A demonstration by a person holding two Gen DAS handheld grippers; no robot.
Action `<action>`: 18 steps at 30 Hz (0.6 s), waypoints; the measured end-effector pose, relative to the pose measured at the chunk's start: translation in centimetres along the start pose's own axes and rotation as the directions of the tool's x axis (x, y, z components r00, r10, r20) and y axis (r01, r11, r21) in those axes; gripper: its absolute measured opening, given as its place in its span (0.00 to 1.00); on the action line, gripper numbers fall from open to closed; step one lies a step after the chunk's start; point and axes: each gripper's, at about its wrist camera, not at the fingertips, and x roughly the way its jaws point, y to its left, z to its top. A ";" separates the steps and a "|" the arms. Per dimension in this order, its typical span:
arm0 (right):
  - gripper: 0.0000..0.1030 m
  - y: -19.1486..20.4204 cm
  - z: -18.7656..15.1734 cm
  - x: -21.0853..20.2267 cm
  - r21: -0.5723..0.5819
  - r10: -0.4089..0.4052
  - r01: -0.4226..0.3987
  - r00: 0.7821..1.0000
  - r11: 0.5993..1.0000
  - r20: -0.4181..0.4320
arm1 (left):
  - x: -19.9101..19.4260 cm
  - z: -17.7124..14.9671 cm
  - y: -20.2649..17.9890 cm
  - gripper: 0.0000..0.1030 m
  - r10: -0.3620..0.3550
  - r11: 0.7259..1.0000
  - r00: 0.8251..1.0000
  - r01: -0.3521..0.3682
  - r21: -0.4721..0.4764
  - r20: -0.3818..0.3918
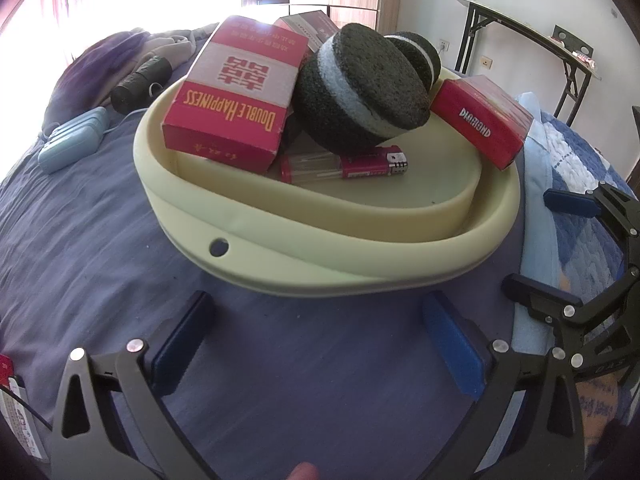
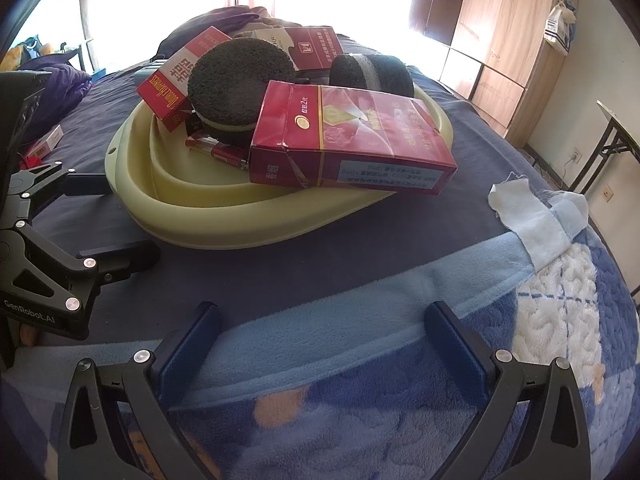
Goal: Organize rigid objects
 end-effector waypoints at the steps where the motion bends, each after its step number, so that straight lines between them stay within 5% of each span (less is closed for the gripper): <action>1: 1.00 0.0 0.0 0.0 0.000 0.000 0.000 1.000 1.000 0.000 | 0.0 0.0 0.0 1.00 0.000 1.000 1.000 0.000 0.000 0.000; 18: 1.00 0.0 0.1 0.1 0.000 -0.001 0.001 1.000 1.000 0.000 | 0.0 0.0 0.0 1.00 0.003 1.000 1.000 -0.003 0.003 0.000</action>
